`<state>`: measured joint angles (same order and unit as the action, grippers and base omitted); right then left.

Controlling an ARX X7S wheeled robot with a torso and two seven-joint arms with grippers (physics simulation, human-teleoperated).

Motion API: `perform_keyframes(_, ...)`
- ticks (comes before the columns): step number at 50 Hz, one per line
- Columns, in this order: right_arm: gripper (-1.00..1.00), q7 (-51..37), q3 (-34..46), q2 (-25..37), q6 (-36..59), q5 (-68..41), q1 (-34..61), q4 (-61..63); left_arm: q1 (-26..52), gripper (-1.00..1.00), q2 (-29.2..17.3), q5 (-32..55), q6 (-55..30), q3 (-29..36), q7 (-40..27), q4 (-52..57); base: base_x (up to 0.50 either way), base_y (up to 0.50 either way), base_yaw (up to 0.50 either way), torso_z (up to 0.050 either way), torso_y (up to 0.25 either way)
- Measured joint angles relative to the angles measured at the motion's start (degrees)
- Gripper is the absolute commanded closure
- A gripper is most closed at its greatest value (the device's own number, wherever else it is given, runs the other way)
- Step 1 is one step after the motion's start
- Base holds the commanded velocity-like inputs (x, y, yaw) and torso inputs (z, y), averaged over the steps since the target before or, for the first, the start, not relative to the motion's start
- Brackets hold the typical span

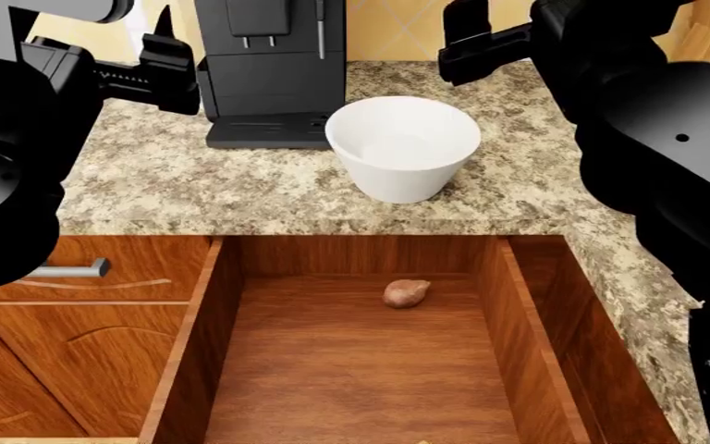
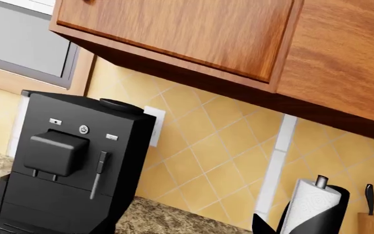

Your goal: Place the bar in the bowl and close the drawer.

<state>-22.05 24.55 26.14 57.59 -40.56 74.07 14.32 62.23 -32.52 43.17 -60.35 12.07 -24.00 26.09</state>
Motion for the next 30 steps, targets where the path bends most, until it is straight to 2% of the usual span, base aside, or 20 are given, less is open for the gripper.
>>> perform_keyframes(15,-1.0,1.37,1.4,-0.14,4.68,-3.04,2.46,1.83,-0.93,-1.0,-0.33,-0.45,1.05,0.24,0.1,-0.26,0.0,0.0,0.0,0.0,0.0)
perform_keyframes(23,-1.0,9.39,7.39,1.03,8.73,-6.38,7.4,5.13,-1.1,-1.0,-0.46,-0.37,1.05,0.26,-0.07,-0.15,0.0,0.0,0.0,0.0,0.0)
perform_keyframes(30,-1.0,20.3,15.75,1.65,11.37,-8.12,14.22,7.61,-1.12,-1.0,-0.64,0.11,0.59,-0.16,-0.48,0.33,0.0,0.0,0.0,0.0,0.0)
